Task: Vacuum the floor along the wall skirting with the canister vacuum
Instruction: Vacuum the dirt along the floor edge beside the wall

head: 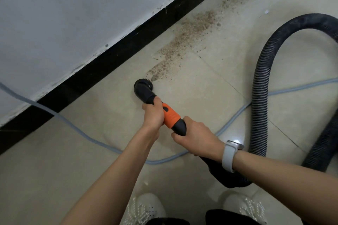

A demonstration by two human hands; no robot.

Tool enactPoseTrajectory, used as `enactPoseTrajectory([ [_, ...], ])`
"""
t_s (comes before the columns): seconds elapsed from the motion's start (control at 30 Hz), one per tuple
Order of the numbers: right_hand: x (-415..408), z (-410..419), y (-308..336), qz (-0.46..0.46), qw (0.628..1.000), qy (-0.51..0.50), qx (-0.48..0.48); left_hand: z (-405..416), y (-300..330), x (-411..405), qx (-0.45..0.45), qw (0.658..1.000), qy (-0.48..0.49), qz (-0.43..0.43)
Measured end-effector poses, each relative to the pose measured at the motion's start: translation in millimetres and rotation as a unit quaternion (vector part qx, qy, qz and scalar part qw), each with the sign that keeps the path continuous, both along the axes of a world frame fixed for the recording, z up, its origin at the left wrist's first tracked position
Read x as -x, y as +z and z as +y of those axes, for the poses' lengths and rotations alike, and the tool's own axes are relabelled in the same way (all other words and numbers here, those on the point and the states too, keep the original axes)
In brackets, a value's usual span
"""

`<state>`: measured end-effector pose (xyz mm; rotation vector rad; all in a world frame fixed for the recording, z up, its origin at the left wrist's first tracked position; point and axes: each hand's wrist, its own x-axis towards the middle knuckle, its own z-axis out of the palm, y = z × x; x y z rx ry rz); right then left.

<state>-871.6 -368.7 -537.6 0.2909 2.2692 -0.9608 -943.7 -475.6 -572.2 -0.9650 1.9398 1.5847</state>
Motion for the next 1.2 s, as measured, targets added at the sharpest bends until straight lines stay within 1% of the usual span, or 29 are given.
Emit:
enactPoseTrajectory([
  [0.1, 0, 4, 1, 0.007, 0.999, -0.034, -0.009, 9, 3, 6, -0.004, 1.000, -0.027, -0.005],
  [0.23, 8, 4, 0, 0.023, 0.998, -0.050, -0.036, 15, 6, 20, -0.016, 0.999, -0.045, -0.006],
  [0.5, 21, 3, -1, 0.004, 0.998, -0.054, 0.032, 12, 7, 31, -0.010, 0.999, -0.041, 0.000],
  [0.63, 33, 4, 2, -0.024, 0.994, -0.061, 0.086, 9, 8, 38, 0.003, 1.000, -0.028, 0.001],
  [0.77, 34, 7, 1, -0.032, 0.993, -0.058, 0.096, 8, 5, 37, 0.020, 0.999, -0.033, -0.002],
  [0.97, 38, 5, -3, 0.015, 0.997, -0.063, 0.041, 15, 8, 48, 0.003, 0.999, -0.052, -0.001],
  [1.2, 56, 17, -5, 0.032, 0.996, -0.088, 0.001, 34, 9, 71, -0.014, 0.997, -0.074, -0.002],
])
